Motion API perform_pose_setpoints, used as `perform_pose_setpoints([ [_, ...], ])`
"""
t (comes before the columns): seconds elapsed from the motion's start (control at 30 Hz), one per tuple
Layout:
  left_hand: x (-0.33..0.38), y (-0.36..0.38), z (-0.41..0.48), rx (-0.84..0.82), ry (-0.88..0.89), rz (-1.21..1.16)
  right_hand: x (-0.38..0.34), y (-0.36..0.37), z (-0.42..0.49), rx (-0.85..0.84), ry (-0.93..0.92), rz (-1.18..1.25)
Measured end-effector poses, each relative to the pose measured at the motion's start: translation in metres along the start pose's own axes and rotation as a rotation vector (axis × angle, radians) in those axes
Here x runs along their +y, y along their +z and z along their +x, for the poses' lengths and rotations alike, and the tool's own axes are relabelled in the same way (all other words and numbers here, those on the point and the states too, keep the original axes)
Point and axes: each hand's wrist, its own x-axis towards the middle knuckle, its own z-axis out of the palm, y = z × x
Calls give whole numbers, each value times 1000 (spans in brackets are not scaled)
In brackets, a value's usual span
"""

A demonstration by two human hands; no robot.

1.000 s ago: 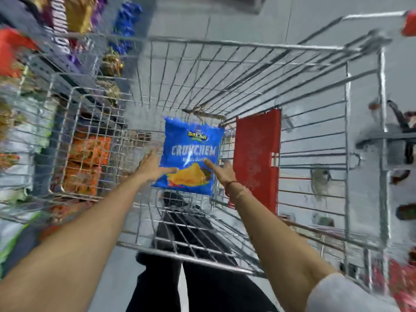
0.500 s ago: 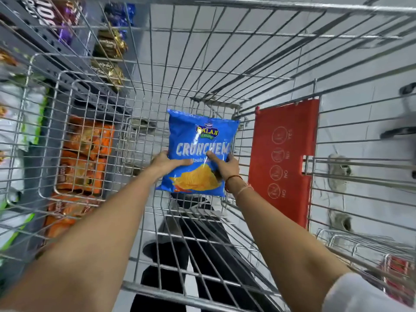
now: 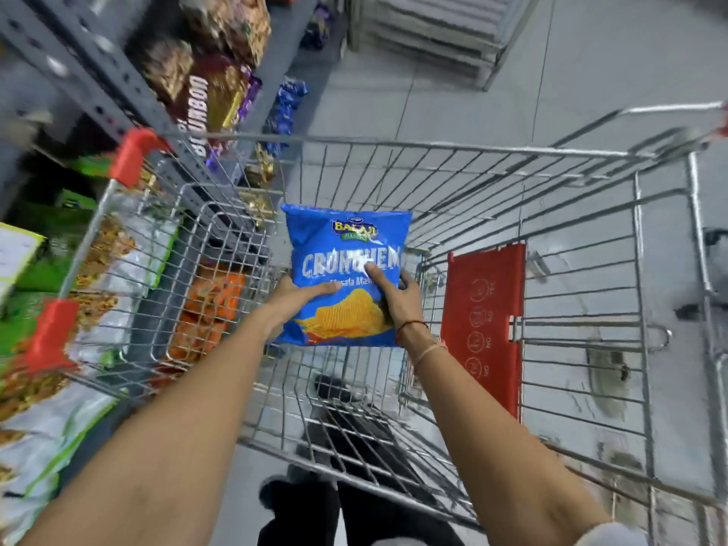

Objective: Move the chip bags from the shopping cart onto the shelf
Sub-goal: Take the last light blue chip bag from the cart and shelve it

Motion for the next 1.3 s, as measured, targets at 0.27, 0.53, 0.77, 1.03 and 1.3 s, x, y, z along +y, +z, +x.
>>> perform_pose_setpoints([
  [0.27, 88, -47, -95, 18, 347, 13, -99, 36, -72, -86, -270, 90],
  [0.53, 165, -123, -260, 272, 754, -8, -212, 120, -191, -254, -547, 207],
  [0.77, 211, -180, -429, 560, 1091, 4, -313, 190, -322, -487, -882, 256],
  [1.03, 206, -229, -589, 913, 1336, -34, -366, 257, -477, -754, -1141, 320],
  [1.3, 168, -287, -666, 1122, 1332, -152, -355, 339, -559, -922, -1224, 231],
])
